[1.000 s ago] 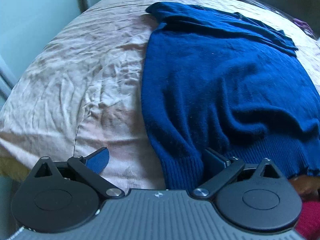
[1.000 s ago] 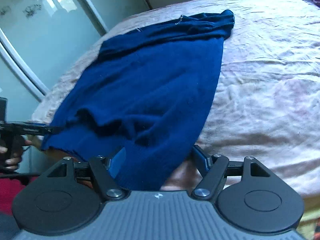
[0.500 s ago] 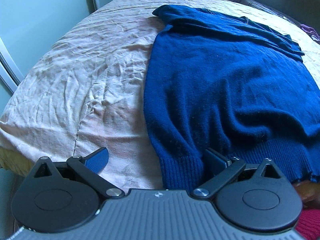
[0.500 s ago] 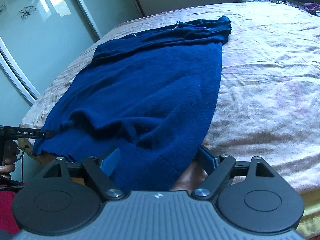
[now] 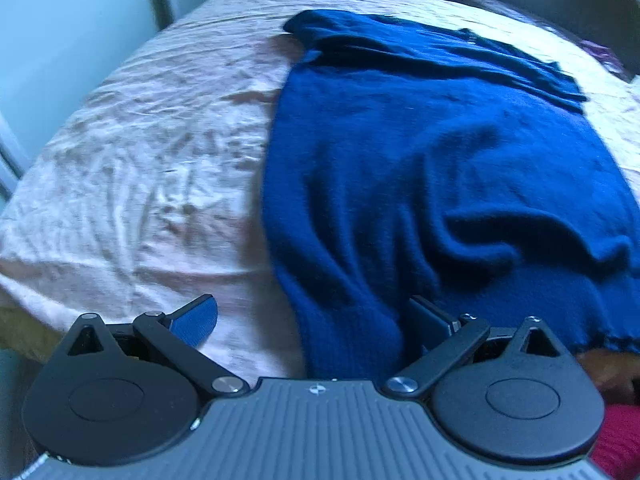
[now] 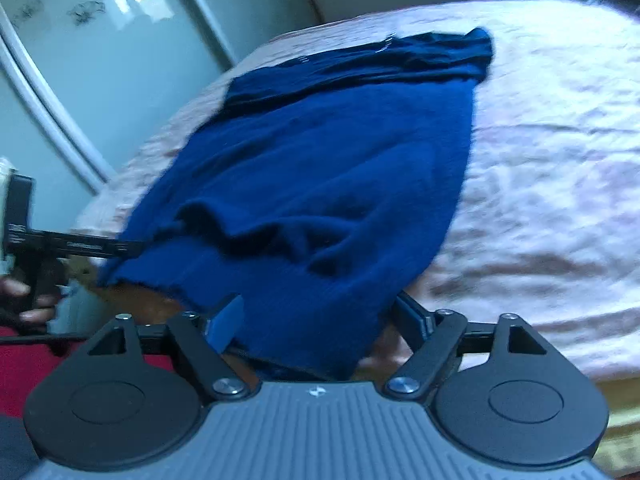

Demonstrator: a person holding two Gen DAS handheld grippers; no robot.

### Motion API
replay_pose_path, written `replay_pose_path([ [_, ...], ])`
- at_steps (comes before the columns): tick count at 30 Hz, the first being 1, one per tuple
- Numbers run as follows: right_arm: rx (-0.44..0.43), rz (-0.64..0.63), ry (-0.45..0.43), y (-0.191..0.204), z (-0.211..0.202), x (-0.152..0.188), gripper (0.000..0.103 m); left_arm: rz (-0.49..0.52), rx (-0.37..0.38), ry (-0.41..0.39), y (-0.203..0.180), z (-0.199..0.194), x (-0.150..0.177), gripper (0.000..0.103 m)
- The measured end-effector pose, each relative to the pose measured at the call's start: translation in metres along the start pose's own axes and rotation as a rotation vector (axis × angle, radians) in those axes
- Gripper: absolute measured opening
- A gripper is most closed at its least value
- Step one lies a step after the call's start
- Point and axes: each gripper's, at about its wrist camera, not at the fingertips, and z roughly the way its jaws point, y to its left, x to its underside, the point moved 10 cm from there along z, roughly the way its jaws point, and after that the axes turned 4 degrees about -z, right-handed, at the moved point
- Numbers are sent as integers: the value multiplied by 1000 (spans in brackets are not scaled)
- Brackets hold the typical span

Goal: Fold small clothes
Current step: 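Close both tools on the ribbed hem of the navy sweater, then lift the held hem with both tools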

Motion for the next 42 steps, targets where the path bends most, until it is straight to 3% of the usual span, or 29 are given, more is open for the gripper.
replay_pose_path([
  [4, -103, 82, -9, -2, -1, 2, 73, 32, 105, 9, -18, -2, 5, 94],
  [6, -127, 120, -12, -6, 0, 3, 60, 48, 114, -2, -22, -3, 6, 90],
  [10, -138, 122, -14, -5, 4, 4, 55, 57, 137, -13, -28, -6, 7, 83],
  [13, -128, 91, -16, 2, 8, 4, 49, 68, 152, -24, -31, -8, 6, 67],
  [14, -117, 80, -13, 3, 10, 4, 42, 71, 151, -26, -32, -8, 5, 55],
  [16, -72, 47, -11, 6, 14, 4, 30, 83, 146, -33, -34, -9, 4, 43],
  [18, -22, 10, -7, 8, 15, 4, 19, 82, 158, -35, -35, -11, 3, 20],
  [20, 15, -17, -5, 8, 15, 3, 14, 76, 168, -32, -36, -12, 2, 14],
  [29, 17, -62, -67, 15, 8, -19, 9, 99, 154, -96, -39, -25, -12, 13],
  [35, 72, -168, -136, 27, -2, -45, 9, 113, 151, -173, -43, -40, -35, 13],
  [42, 84, -203, -220, 30, -10, -81, 9, 117, 162, -260, -54, -57, -69, 13],
])
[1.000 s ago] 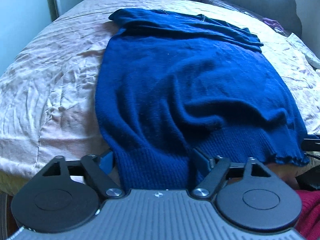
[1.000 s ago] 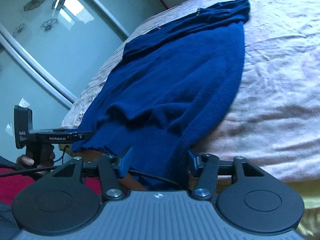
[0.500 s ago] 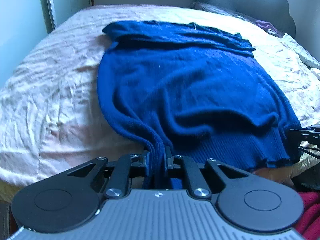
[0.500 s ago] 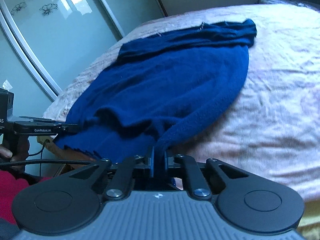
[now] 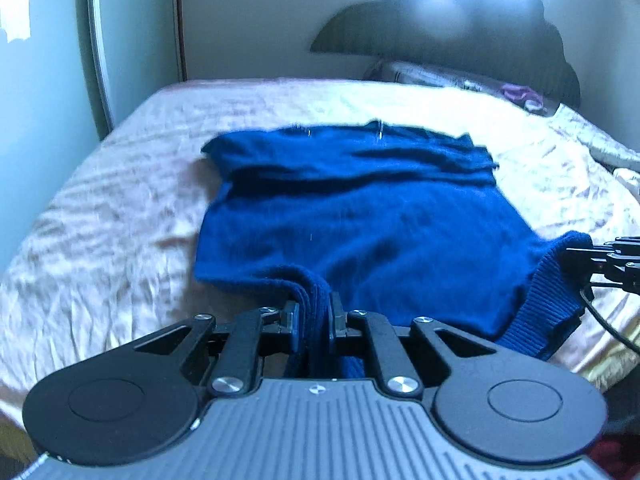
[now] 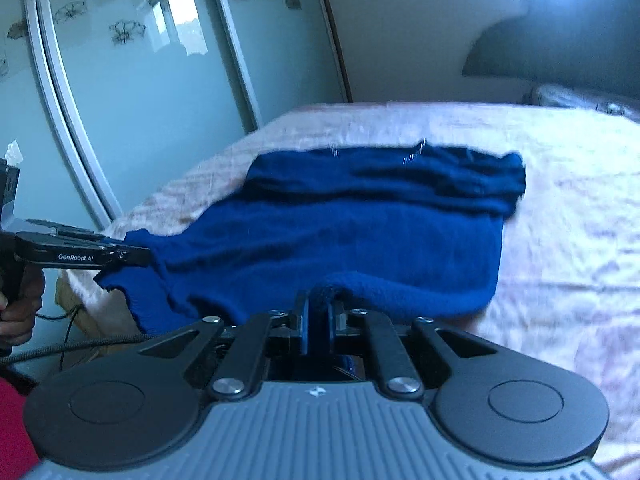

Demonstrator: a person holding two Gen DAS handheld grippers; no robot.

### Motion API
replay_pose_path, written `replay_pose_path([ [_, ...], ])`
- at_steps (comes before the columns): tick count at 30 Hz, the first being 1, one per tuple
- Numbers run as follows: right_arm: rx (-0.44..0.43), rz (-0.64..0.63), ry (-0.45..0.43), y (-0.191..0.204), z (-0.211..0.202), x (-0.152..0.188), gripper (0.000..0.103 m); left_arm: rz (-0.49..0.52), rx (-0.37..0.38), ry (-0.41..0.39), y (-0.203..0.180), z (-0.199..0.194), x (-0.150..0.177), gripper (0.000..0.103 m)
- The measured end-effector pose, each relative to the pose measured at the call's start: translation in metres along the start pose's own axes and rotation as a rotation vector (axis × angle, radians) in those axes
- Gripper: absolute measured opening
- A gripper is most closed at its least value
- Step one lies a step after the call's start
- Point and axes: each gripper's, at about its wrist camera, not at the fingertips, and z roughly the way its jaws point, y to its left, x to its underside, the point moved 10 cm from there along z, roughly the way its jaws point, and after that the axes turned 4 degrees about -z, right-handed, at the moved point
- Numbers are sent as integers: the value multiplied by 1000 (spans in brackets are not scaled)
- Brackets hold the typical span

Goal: Fold small clothes
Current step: 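Lift the held hem with both tools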

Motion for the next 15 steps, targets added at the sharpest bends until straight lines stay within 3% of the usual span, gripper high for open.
replay_pose_path([
  [15, 84, 36, -142, -32, 11, -44, 9, 2, -111, -52, -4, 35, -47, 13],
])
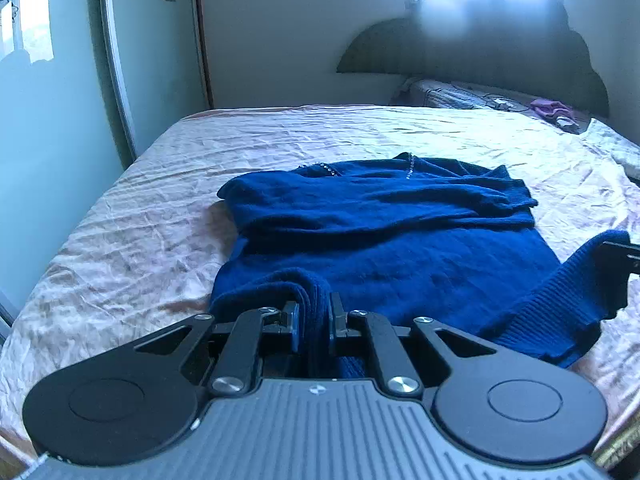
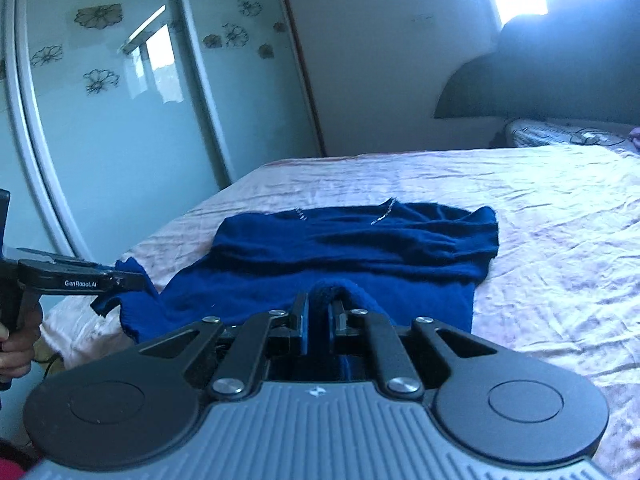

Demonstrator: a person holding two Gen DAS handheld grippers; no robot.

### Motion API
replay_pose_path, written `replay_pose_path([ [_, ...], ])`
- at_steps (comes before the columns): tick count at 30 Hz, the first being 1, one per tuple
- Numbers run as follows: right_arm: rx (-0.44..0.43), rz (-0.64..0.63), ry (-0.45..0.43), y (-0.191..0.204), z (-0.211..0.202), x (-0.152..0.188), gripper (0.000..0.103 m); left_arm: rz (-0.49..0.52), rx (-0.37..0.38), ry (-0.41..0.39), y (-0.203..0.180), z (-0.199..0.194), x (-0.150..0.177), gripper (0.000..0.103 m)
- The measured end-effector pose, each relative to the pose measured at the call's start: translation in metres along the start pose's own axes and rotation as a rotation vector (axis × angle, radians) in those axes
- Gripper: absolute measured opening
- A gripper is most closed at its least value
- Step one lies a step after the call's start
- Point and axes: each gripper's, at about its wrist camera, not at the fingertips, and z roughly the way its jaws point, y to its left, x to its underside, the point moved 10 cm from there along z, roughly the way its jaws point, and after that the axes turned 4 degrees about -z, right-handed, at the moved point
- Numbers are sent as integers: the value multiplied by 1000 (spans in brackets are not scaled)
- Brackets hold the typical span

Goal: Fold small clothes
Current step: 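Lift the held hem with both tools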

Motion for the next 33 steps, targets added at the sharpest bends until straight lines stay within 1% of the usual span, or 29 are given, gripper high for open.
replay_pose_path([
  [3, 24, 16, -26, -4, 6, -2, 9, -10, 3, -3, -1, 4, -2, 13],
  [7, 47, 34, -34, -10, 18, 0, 9, -6, -24, -7, 0, 12, -4, 13],
  [10, 61, 29, -43, -10, 23, 0, 9, -18, -32, 7, 4, 19, -4, 13],
  [22, 97, 19, -74, -15, 30, -12, 9, -27, -58, 0, 10, 31, -14, 14],
  [33, 134, 6, -86, -20, 43, -18, 9, -70, -57, -1, 13, 46, -21, 14],
])
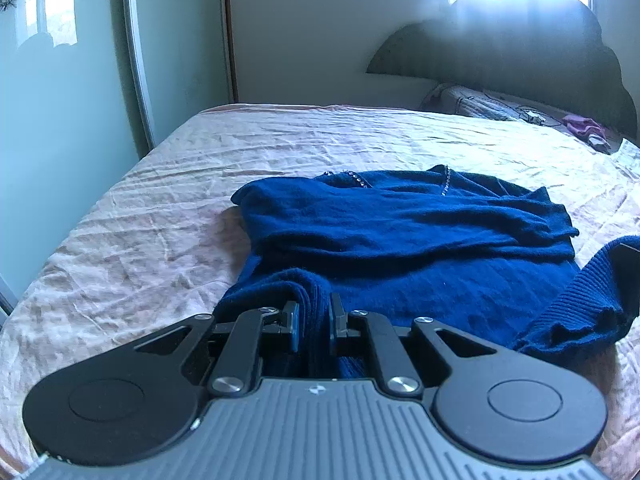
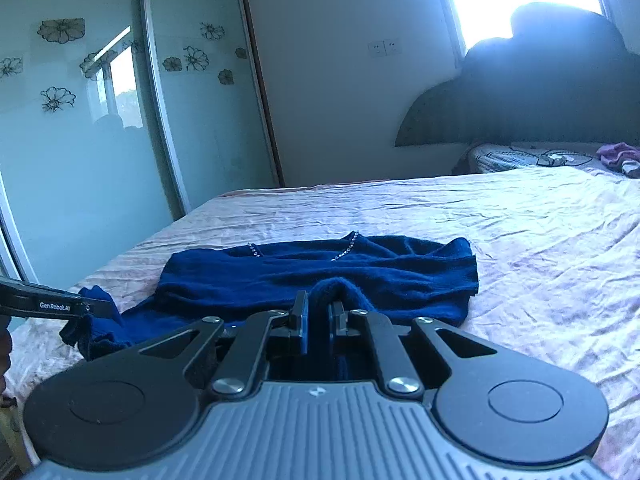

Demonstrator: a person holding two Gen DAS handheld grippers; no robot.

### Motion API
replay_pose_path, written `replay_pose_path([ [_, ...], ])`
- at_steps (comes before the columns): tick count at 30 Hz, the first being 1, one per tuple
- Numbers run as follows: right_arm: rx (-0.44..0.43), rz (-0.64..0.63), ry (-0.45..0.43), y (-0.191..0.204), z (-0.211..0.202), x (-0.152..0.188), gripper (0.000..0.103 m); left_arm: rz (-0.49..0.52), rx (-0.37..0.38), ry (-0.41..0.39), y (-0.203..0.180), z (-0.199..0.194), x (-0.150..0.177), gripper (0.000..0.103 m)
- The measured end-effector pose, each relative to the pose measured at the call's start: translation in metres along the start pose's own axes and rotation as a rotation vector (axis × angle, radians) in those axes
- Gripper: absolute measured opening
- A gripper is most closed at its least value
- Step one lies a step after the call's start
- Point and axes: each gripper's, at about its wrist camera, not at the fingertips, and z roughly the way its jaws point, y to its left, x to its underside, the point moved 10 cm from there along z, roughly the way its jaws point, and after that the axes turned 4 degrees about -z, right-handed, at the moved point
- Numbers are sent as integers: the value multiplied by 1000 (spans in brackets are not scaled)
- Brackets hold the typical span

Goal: Fold small clothes
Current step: 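Lift the held hem with both tools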

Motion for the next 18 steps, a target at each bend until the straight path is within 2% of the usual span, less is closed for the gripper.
replay_pose_path([
  [13, 17, 34, 43, -17, 29, 10, 9, -7, -12, 39, 2, 30, 1, 14],
  [18, 23, 58, 75, -25, 41, 19, 9, 8, -38, 29, 1, 39, 1, 14],
])
